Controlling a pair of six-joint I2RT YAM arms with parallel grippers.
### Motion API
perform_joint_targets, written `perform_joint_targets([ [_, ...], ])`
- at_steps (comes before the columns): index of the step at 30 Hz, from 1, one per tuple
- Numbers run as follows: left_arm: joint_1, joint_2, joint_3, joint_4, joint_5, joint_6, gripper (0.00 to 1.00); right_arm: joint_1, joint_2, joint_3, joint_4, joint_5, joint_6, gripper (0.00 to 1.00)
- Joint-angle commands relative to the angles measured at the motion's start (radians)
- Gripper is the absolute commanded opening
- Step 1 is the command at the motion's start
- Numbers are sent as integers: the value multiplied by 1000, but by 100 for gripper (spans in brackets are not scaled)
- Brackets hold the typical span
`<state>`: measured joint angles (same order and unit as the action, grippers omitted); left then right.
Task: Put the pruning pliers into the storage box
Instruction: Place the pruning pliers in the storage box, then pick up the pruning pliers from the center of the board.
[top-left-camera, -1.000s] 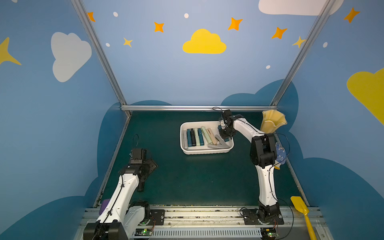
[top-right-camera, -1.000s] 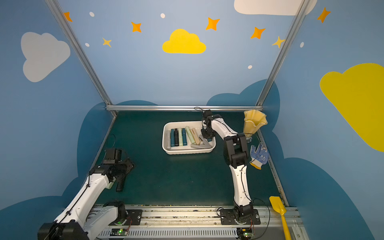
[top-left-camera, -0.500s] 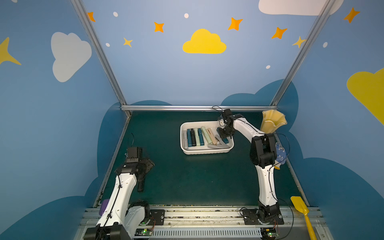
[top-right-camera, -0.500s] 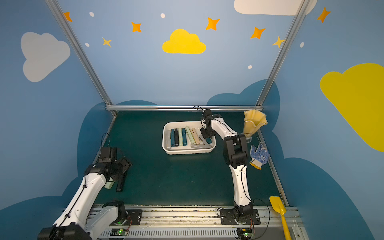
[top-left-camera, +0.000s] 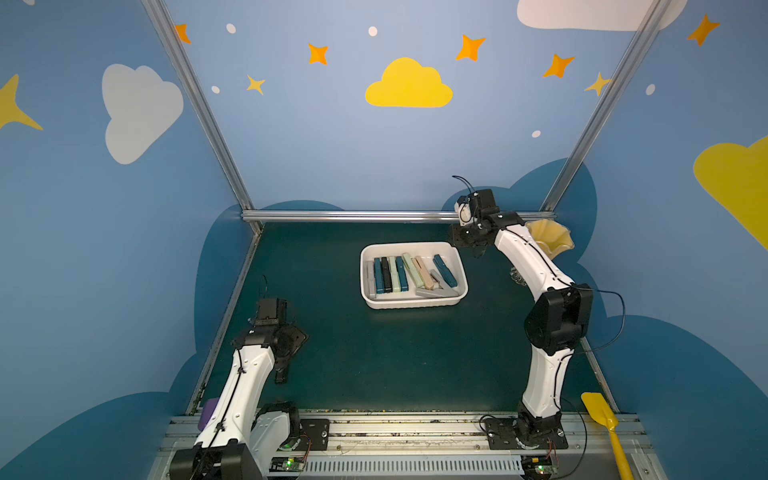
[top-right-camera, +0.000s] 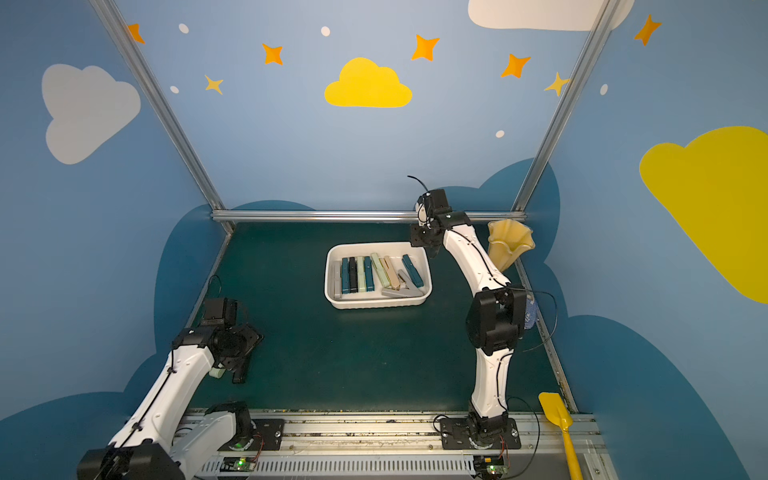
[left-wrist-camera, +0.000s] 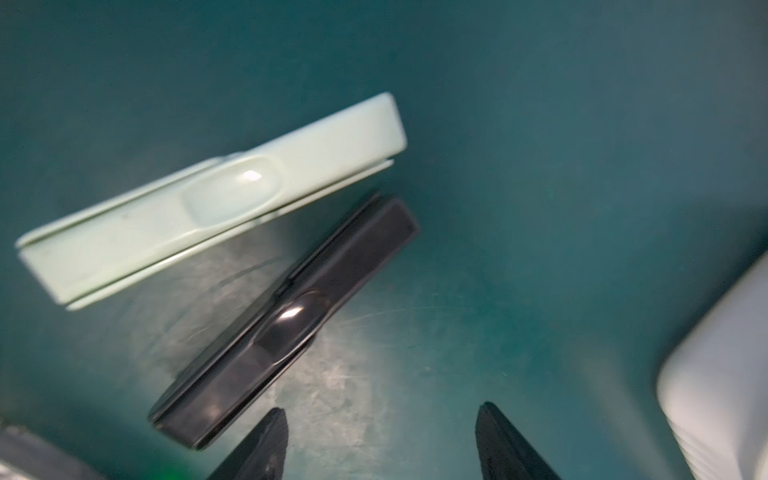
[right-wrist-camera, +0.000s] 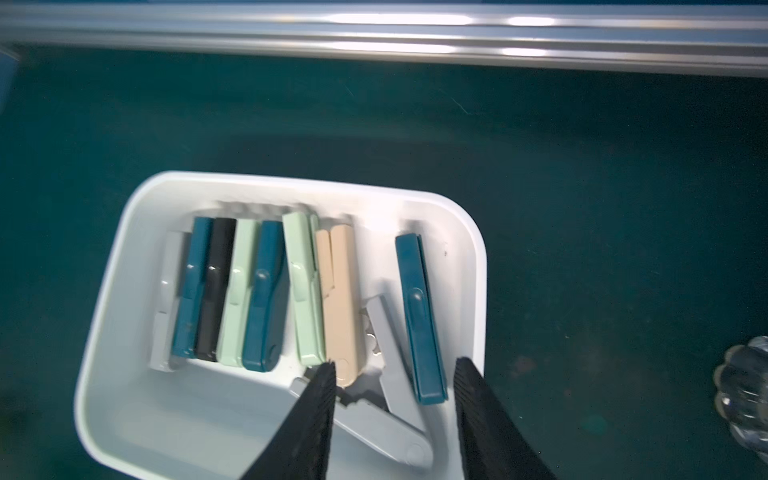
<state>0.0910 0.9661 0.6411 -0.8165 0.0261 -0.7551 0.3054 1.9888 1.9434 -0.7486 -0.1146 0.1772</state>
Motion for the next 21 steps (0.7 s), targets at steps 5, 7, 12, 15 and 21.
perform_joint_targets([
  [5, -9, -51, -21, -74, -185, -89, 71, -15, -26, -113, 101, -187, 142, 47],
  [7, -6, -55, -27, -62, -209, -82, 71, -18, -37, -131, 114, -205, 155, 48],
  [12, 6, -2, -45, -7, -212, -46, 72, -23, -72, -183, 146, -209, 185, 50],
  [15, 14, 25, -61, 42, -199, -26, 72, -30, -91, -210, 160, -206, 199, 51],
  [21, 25, 71, -81, 100, -181, 6, 73, -42, -127, -255, 199, -208, 226, 52],
])
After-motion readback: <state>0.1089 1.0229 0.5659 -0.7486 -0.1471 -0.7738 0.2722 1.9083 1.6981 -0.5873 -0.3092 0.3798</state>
